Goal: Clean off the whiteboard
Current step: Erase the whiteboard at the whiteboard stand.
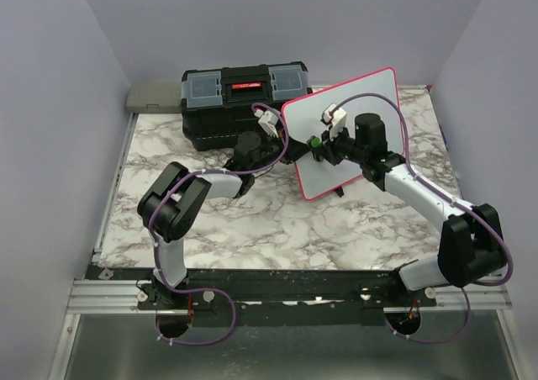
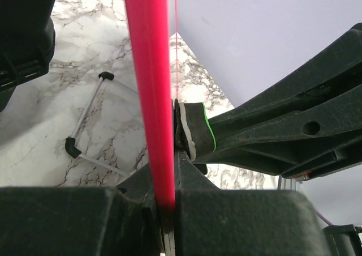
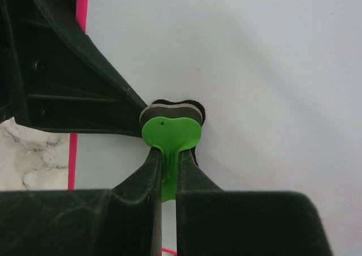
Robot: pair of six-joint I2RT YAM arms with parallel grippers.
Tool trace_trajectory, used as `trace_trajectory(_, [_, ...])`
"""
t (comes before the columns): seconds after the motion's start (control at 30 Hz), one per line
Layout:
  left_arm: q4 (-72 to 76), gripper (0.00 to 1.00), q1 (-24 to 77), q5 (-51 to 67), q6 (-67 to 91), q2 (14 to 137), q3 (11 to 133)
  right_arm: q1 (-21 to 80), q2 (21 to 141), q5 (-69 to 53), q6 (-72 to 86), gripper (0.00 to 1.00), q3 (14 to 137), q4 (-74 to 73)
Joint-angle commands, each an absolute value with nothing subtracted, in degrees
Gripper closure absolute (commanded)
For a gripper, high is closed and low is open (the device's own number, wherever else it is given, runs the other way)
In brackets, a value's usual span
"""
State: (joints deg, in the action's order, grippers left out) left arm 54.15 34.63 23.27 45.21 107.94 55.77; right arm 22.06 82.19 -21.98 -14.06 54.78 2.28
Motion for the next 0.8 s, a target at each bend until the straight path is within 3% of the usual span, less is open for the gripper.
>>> trace_trajectory(0.0, [57.7, 1.00, 37.7, 30.9, 44.3, 104.6, 56.6, 24.0, 84.4, -19.7, -16.0, 0.99, 55.3, -6.7])
trace_trajectory(0.2, [56.4, 1.00, 37.6, 31.4, 43.2, 104.1, 56.5, 23.1, 83.5, 6.5, -11.0, 0.99, 52.3, 5.1])
trace_trajectory(0.53, [56.3, 1.00, 37.8, 32.2, 42.7, 103.4, 55.6, 18.8, 91.2, 13.2, -11.0, 0.99, 63.1, 8.0])
trace_trajectory(0.6, [56.3, 1.00, 37.8, 32.5, 42.5, 103.3, 55.3, 17.5, 93.1, 11.6, -11.0, 0.99, 65.5, 7.0])
trace_trajectory(0.63, [56.2, 1.00, 37.8, 32.5, 42.3, 103.6, 55.2, 17.3, 93.6, -2.1, -13.9, 0.99, 68.6, 0.8])
trace_trajectory(0.77, [56.6, 1.00, 37.8, 32.2, 42.5, 104.3, 55.7, 19.1, 90.8, -21.9, -14.3, 0.99, 68.4, -6.4])
